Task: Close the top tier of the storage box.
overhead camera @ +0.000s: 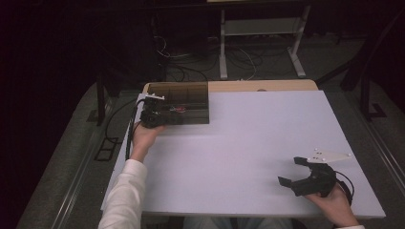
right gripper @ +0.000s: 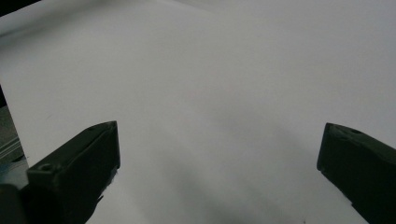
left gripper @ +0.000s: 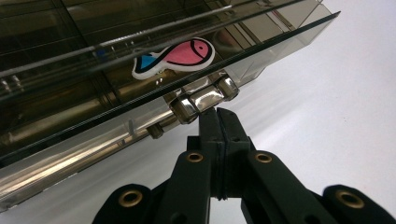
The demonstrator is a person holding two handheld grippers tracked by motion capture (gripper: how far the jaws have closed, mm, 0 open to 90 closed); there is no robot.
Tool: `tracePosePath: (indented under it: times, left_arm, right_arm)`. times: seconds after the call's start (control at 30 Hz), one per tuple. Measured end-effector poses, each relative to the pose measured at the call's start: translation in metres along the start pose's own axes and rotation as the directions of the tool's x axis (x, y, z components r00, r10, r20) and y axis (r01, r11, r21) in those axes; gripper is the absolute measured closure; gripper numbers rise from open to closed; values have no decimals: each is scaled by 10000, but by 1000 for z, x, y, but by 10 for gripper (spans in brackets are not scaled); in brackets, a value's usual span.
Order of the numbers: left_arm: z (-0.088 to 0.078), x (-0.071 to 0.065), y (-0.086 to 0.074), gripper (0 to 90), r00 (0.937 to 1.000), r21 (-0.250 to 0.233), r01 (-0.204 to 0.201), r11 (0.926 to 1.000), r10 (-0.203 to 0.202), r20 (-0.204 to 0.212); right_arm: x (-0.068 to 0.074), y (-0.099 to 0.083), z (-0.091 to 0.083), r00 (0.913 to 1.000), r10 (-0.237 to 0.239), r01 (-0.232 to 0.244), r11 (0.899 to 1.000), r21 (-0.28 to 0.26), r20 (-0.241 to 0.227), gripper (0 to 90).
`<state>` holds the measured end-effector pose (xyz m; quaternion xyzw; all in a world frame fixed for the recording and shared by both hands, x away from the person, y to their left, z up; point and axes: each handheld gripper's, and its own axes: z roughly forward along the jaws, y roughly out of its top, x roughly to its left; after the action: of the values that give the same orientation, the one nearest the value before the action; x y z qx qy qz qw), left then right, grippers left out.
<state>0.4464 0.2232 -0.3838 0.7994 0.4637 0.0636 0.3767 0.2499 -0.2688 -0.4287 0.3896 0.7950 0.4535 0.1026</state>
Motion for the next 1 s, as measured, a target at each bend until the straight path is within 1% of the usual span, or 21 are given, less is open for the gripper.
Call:
tracePosePath:
  times: [0.37, 0.5, 0.77, 1.0]
  left_arm:
    - [5, 3, 5, 891, 9999, -93, 97, 9999, -98, -136]
    - [7, 5, 6, 891, 9997, -220, 211, 9995, -214, -136]
    - [9, 5, 7, 891, 9995, -283, 190, 9994, -197, -262]
    - [10, 6, 6, 890, 9994, -346, 252, 9991, -260, -210]
  right_arm:
    - [0, 0, 0, 10000, -45, 45, 10000, 30, 25, 0]
    - [0, 0, 0, 10000, -50, 50, 10000, 32, 35, 0]
    - [0, -1, 0, 10000, -18, 18, 10000, 16, 41, 0]
    - [0, -1, 0, 10000, -16, 16, 10000, 29, 45, 0]
